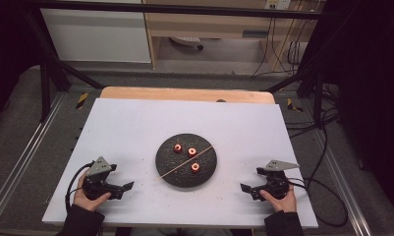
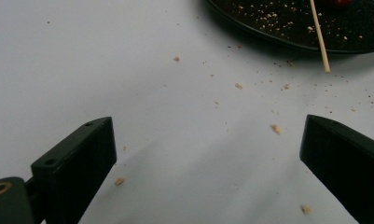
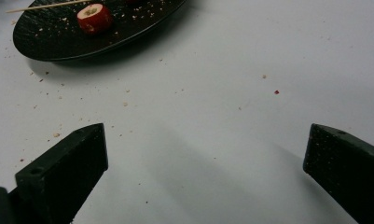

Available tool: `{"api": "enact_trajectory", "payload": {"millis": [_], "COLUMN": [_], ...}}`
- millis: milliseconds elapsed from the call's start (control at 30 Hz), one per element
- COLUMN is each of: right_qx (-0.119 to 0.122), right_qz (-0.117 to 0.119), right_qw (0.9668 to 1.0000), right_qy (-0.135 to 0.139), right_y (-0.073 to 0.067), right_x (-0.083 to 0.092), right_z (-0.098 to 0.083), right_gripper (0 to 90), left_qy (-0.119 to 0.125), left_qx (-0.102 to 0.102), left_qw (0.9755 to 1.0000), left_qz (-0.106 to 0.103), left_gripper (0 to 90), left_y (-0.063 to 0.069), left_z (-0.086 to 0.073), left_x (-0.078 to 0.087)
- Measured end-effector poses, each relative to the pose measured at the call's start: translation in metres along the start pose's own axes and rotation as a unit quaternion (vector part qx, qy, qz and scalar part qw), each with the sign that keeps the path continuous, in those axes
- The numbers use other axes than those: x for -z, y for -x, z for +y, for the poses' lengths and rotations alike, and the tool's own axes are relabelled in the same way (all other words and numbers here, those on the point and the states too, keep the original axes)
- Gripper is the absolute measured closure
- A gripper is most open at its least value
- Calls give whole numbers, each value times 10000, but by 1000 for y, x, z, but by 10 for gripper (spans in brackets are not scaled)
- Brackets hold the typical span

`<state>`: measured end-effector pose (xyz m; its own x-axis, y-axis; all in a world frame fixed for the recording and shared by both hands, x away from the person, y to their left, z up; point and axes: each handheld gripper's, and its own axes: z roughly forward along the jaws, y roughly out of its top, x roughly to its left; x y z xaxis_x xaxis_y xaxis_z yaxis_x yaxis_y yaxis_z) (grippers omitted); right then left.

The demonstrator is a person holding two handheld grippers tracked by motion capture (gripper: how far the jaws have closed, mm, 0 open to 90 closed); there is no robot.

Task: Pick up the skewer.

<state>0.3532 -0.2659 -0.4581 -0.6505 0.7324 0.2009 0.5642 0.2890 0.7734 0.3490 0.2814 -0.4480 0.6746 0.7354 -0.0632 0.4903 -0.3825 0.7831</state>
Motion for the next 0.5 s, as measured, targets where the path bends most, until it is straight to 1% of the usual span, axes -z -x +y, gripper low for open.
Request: {"api": "enact_trajectory", "payload": {"millis": [300, 500], "right_qx": [41, 11], "right_qz": [3, 13], "right_qw": [10000, 10000], "right_qy": [-10, -14], "right_y": [0, -1], "right_x": [-1, -1], "right_z": [0, 0], "right_gripper": [7, 7], "left_qy": [-7, -59], "left_qx": [-45, -92], "left_qw": [10000, 9999], "left_qz": [-15, -11], "left_gripper": [34, 34], "left_y": [3, 6], "left_z": [3, 5], "left_x": [0, -2]}}
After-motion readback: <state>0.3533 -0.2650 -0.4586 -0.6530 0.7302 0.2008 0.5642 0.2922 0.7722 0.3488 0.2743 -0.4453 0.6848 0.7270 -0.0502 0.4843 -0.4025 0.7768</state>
